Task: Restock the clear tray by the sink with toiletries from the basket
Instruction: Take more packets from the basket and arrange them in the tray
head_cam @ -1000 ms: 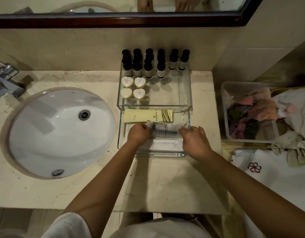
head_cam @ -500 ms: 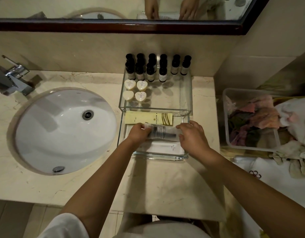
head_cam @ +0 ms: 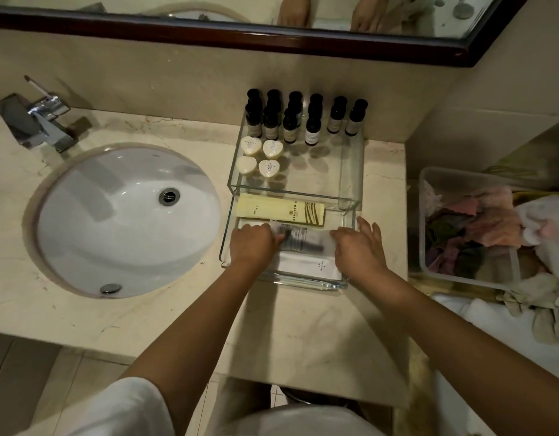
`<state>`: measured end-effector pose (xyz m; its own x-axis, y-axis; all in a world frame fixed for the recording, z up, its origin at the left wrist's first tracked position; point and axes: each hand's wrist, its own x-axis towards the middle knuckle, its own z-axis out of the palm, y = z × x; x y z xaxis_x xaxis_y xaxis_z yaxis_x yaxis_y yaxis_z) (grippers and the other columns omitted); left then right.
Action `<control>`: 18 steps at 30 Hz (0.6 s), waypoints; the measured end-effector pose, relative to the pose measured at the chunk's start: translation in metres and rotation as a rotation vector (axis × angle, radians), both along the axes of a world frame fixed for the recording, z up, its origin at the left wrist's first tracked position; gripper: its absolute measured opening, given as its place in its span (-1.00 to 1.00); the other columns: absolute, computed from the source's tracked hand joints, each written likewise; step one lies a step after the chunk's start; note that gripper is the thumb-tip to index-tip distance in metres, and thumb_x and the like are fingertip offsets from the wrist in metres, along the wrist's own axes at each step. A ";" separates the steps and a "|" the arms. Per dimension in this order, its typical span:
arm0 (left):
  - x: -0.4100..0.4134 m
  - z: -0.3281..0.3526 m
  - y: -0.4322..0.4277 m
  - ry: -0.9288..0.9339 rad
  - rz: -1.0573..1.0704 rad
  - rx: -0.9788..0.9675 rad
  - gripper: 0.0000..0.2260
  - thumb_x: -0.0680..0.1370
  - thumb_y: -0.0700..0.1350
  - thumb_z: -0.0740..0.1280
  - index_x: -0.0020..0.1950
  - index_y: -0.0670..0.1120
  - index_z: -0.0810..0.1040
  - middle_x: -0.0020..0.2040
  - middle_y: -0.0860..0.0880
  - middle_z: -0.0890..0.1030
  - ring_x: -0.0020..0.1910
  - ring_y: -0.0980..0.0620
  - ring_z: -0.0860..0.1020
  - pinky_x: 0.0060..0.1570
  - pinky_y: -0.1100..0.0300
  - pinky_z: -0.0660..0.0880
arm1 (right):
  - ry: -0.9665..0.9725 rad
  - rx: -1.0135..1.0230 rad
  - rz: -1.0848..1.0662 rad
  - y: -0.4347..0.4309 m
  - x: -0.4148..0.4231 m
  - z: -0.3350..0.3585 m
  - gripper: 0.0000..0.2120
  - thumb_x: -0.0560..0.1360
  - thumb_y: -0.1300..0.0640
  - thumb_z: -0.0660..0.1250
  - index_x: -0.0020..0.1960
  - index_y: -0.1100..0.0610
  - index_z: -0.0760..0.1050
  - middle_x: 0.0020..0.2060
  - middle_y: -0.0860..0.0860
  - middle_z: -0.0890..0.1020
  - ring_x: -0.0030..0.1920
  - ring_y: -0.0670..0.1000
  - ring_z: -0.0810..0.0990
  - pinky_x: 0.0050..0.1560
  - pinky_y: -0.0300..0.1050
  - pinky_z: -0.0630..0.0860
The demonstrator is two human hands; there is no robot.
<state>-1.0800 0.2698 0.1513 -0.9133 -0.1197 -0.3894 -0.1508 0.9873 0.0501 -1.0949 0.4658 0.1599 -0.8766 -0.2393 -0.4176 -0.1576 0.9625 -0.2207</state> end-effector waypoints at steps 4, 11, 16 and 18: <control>0.016 0.017 -0.009 0.071 0.019 -0.044 -0.56 0.62 0.13 0.04 0.20 -0.17 0.48 0.17 -0.15 0.56 0.22 -0.15 0.45 0.15 0.02 0.34 | 0.083 0.003 0.008 -0.007 0.005 0.015 -0.59 0.51 0.25 0.15 0.33 0.09 0.42 0.38 0.07 0.40 0.50 0.17 0.05 0.49 0.11 -0.13; 0.083 0.059 -0.088 0.143 0.149 -0.103 -0.69 0.62 0.02 0.08 0.23 -0.10 0.46 0.13 -0.08 0.55 0.14 -0.10 0.47 0.04 0.07 0.37 | 0.144 -0.117 0.197 -0.054 0.012 0.056 -0.67 0.53 0.19 0.17 0.26 0.11 0.48 0.26 0.10 0.50 0.38 0.17 0.29 0.36 -0.04 0.20; 0.189 0.090 -0.164 -0.039 0.360 -0.257 -0.71 0.62 -0.02 0.10 0.26 -0.11 0.42 0.17 -0.07 0.52 0.17 -0.09 0.48 0.03 0.11 0.40 | 0.099 -0.182 0.469 -0.133 0.045 0.092 -0.69 0.55 0.12 0.17 0.26 0.11 0.48 0.15 0.11 0.58 0.16 0.16 0.52 0.08 -0.04 0.48; 0.245 0.103 -0.188 -0.055 0.485 -0.254 -0.71 0.61 -0.04 0.11 0.27 -0.11 0.41 0.20 -0.09 0.51 0.19 -0.11 0.47 0.05 0.09 0.41 | 0.090 -0.155 0.607 -0.178 0.075 0.104 -0.69 0.56 0.11 0.16 0.27 0.09 0.46 0.17 0.09 0.57 0.19 0.14 0.52 0.09 -0.05 0.47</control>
<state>-0.8349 0.0816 0.2546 -0.7090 -0.6183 -0.3391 -0.5871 0.7839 -0.2020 -1.0197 0.2879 0.2635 -0.5960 -0.7566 -0.2689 -0.6897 0.6538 -0.3111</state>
